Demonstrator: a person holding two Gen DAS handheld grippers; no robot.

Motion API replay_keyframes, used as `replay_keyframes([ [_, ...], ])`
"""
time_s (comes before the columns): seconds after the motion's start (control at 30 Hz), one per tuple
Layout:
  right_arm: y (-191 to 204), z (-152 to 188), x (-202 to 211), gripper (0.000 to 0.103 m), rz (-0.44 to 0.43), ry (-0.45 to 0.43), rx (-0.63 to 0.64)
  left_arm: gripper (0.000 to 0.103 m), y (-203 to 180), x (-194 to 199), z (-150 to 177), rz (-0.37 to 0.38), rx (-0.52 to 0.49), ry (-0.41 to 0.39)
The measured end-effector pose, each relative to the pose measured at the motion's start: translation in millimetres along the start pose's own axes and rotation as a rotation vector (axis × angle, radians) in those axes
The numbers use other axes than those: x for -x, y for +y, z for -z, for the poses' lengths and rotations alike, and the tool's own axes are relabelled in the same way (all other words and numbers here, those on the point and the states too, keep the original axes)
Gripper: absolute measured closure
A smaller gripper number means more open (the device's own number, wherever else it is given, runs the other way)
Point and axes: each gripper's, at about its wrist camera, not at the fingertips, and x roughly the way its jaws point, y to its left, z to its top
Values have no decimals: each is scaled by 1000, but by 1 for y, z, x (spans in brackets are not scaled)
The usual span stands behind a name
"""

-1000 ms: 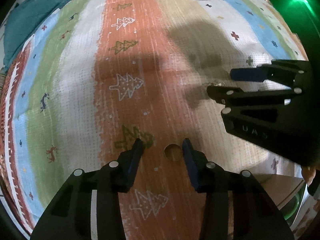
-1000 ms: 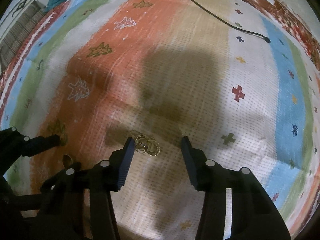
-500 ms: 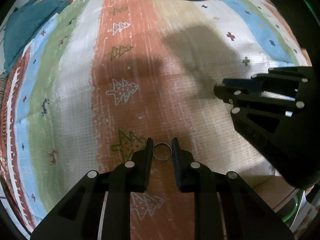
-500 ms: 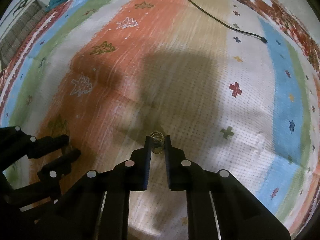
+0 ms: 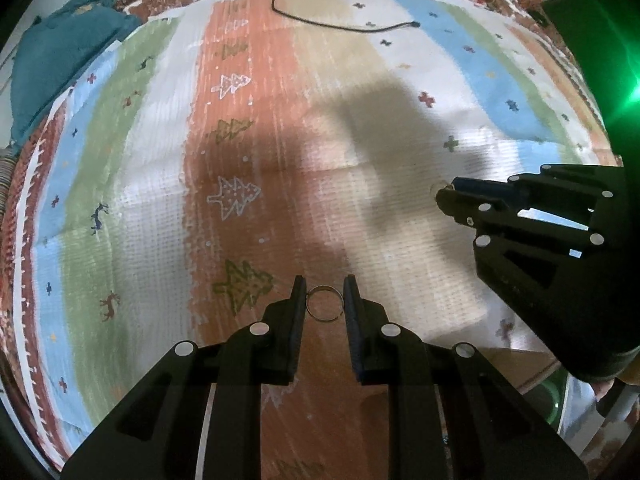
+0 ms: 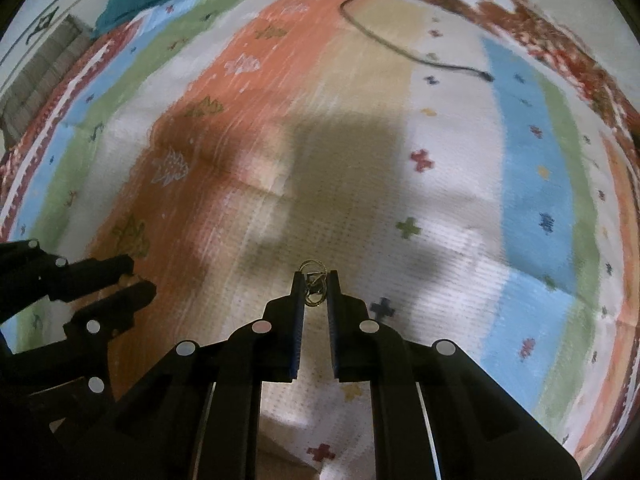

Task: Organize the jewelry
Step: 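Carry the ring and earrings over the silver tin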

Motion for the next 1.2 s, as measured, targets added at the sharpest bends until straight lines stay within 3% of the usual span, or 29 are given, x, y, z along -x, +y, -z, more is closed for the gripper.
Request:
replay_keyframes([
  [0.27, -9, 10, 29, 91, 46, -70, -46, 84, -10, 10, 0, 25, -1, -40],
  [0.9, -15, 63, 78, 91, 14, -156, -126, 85, -29, 48, 18, 48, -35, -104],
  [1.2, -6, 91, 104, 91, 0, -227, -145, 85, -42, 74, 42, 46, -65, -183],
])
